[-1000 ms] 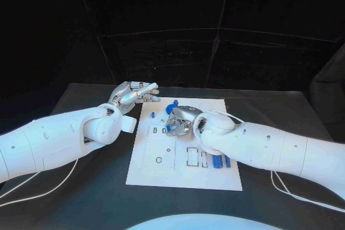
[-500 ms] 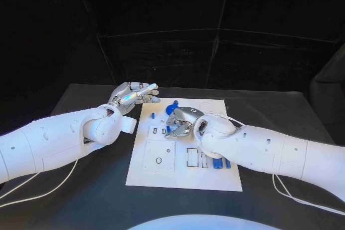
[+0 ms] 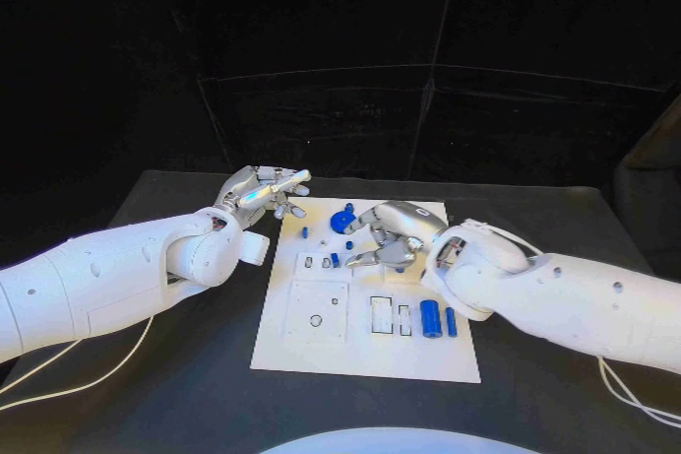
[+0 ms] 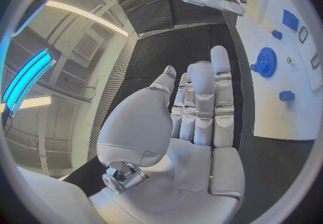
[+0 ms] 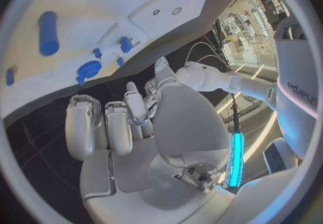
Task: Assemble the parts on the task board
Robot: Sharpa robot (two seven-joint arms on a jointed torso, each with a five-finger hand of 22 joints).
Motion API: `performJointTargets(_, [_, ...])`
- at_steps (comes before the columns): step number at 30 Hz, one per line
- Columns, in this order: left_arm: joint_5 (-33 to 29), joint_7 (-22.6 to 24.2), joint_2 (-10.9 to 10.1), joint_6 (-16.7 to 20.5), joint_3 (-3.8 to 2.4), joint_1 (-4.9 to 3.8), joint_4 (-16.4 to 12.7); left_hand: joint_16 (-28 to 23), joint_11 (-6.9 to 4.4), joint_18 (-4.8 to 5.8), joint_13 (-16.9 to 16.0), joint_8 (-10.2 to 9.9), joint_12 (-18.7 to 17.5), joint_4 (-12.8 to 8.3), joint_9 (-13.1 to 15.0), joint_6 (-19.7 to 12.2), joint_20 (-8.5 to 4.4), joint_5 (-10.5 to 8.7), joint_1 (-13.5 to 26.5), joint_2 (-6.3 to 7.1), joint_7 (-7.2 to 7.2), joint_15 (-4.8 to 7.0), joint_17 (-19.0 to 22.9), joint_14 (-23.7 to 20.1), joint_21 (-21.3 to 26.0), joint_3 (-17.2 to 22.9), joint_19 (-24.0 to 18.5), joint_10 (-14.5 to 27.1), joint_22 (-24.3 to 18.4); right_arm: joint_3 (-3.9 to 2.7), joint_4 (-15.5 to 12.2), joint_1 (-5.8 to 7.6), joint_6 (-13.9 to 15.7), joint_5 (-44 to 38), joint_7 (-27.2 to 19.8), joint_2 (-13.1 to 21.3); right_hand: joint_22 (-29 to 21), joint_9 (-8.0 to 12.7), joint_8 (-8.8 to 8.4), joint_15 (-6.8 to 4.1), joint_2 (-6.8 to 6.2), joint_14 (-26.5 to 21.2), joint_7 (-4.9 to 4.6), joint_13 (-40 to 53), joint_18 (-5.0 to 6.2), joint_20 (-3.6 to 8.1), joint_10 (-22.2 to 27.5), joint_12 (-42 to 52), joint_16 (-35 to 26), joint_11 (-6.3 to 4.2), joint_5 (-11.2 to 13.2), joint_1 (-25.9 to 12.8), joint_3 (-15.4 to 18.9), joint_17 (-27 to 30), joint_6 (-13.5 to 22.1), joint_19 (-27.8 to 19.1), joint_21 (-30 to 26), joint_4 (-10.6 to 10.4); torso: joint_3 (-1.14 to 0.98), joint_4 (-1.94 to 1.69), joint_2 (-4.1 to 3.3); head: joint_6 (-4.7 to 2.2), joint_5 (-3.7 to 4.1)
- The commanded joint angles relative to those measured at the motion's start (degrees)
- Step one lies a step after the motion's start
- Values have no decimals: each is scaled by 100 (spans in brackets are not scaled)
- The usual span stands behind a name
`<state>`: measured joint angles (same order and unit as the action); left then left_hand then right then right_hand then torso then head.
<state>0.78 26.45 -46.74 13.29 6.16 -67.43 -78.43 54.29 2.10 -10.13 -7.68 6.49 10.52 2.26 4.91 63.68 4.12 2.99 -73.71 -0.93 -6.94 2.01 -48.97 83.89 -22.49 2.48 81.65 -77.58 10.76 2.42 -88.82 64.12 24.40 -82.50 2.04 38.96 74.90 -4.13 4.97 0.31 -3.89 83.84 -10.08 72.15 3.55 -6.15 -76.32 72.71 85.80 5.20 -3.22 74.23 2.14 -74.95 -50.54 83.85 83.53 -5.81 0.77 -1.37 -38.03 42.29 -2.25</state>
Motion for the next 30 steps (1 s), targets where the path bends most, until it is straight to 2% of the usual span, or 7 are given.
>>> performJointTargets(1, [582, -619, -26, 325, -8, -34, 17, 2059, -128, -17, -332, 95, 396, -23, 78, 168, -144, -67, 68, 57, 108, 97, -2184, 482, -488, -35, 322, -378, 335, -12, -232, 179, -64, 1111, -716, 367, 48, -9, 61, -5, 59, 389, 32, -20, -55, -15, 45, -14, -41, -42, -94, 136, 55, -543, -118, -25, -36, 19, -45, 46, 116, 10, -53])
performJointTargets(5, [1389, -1568, -13, 132, -8, -131, 56, 2774, -216, 215, -650, 284, 817, -49, 187, 372, -209, -53, 49, -4, 229, 181, -3050, 531, -2088, -4, 525, -593, 2156, -13, -325, 452, -323, 1591, -718, 846, -26, -3, 81, -19, 144, 372, 47, -68, -40, 1, 84, -58, -83, -57, -146, 199, 97, -474, -155, -59, -74, 22, -72, 84, 189, 28, -87])
performJointTargets(8, [2137, -2412, 72, -292, -9, -220, 114, 3261, -284, 360, -2379, 469, 2570, 30, 325, 398, -271, 6, 229, 4, 319, 239, -3668, 566, -3061, -71, 579, -738, 3237, -12, -312, 577, -430, 1694, -667, 1114, -41, -3, 111, -34, 195, 367, 65, -85, -38, 14, 94, -72, -101, -73, -191, 232, 150, -453, -207, -64, -84, 15, -77, 91, 241, 69, -125])
performJointTargets(10, [2769, -3036, 160, -634, -9, -284, 167, 3360, -263, 396, -2921, 504, 3108, 195, 363, 326, -278, 35, 485, 4, 291, 235, -3803, 576, -3279, -182, 577, -734, 3478, -12, -297, 628, -493, 1734, -596, 1258, -46, -2, 116, -37, 203, 366, 68, -84, -37, 17, 91, -70, -107, -76, -202, 234, 165, -446, -216, -66, -87, 10, -72, 75, 280, 87, -123])
performJointTargets(13, [3630, -3909, 305, -1112, -10, -364, 238, 3444, -307, 443, -4283, 1030, 4541, 756, 800, -89, -284, -8, 891, -81, 378, 232, -3908, 563, -3766, -654, 364, -38, 3938, -12, -265, 684, -543, 1778, -410, 1425, -87, 5, 135, -50, 225, 354, 81, -80, -29, 31, 70, -57, -145, -88, -219, 204, 269, -389, -244, -82, -110, -40, -87, 88, 302, 108, -134])
performJointTargets(21, [4839, -5107, 691, -1742, -6, -524, 386, 3455, -277, 396, -4829, 1772, 5126, 1243, 1356, -532, -281, -3, 844, -223, 317, 250, -3932, 567, -4008, -1113, 320, 358, 4214, -11, -216, 723, -508, 1806, -110, 1482, -115, 12, 150, -61, 248, 349, 92, -59, -24, 43, 33, -26, -172, -99, -260, 177, 376, -355, -263, -89, -126, -99, -120, 102, 324, 144, -169])
performJointTargets(30, [5351, -5493, 1138, -2021, 116, -639, 610, 3571, -353, 511, -5258, 2627, 5593, 1387, 2000, -830, -331, -6, 729, -316, 420, 316, -4103, 611, -4689, -1414, 387, 202, 5083, -11, -144, 731, -528, 1766, 275, 1377, -254, 25, 142, -65, 206, 325, 87, -130, 2, 50, 71, -81, -263, -97, -410, 106, 616, -226, -225, -141, -204, -255, -96, 114, 305, 145, -194])
